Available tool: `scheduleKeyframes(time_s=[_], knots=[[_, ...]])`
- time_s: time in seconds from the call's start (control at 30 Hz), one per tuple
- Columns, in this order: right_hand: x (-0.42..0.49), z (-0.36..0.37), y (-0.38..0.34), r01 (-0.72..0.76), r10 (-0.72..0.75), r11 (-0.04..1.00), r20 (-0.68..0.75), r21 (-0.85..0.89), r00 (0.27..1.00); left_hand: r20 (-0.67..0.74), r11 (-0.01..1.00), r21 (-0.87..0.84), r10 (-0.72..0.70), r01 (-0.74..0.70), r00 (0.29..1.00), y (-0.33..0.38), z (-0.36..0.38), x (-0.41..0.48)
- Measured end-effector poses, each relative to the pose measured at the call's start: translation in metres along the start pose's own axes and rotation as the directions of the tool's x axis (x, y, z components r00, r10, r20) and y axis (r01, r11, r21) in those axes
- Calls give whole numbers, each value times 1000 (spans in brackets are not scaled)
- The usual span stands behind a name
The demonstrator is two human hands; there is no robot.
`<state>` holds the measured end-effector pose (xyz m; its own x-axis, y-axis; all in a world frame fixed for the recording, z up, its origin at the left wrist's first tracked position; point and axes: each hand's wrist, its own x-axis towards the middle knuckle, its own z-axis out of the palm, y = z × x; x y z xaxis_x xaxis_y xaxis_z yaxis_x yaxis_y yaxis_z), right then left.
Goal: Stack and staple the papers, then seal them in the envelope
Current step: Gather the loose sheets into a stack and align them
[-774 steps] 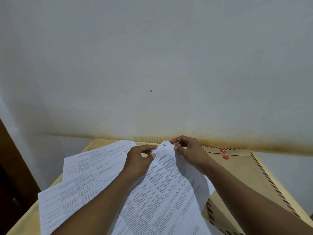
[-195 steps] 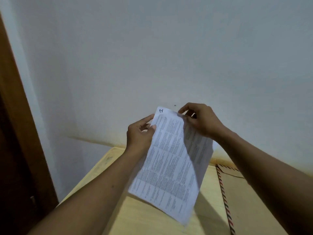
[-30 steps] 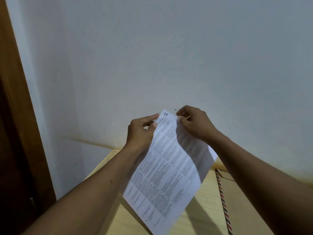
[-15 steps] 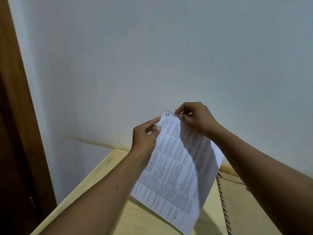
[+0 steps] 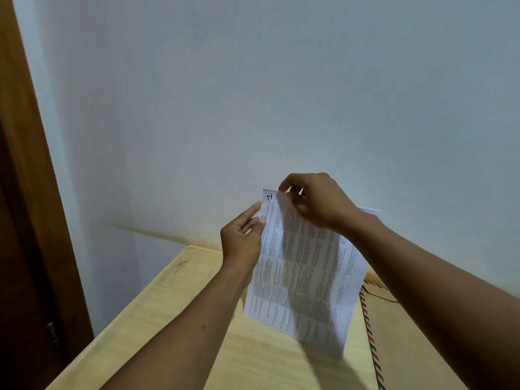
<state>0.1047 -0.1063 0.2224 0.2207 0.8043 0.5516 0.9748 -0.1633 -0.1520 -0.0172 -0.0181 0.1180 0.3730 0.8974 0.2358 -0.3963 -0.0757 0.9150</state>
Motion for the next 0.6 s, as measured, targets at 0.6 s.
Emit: scheduleKeyframes(time_s=[0.6], knots=[[1, 0, 2, -17, 17, 1000, 8, -14, 1000, -4, 998, 46, 45, -45, 999, 3, 1, -1]])
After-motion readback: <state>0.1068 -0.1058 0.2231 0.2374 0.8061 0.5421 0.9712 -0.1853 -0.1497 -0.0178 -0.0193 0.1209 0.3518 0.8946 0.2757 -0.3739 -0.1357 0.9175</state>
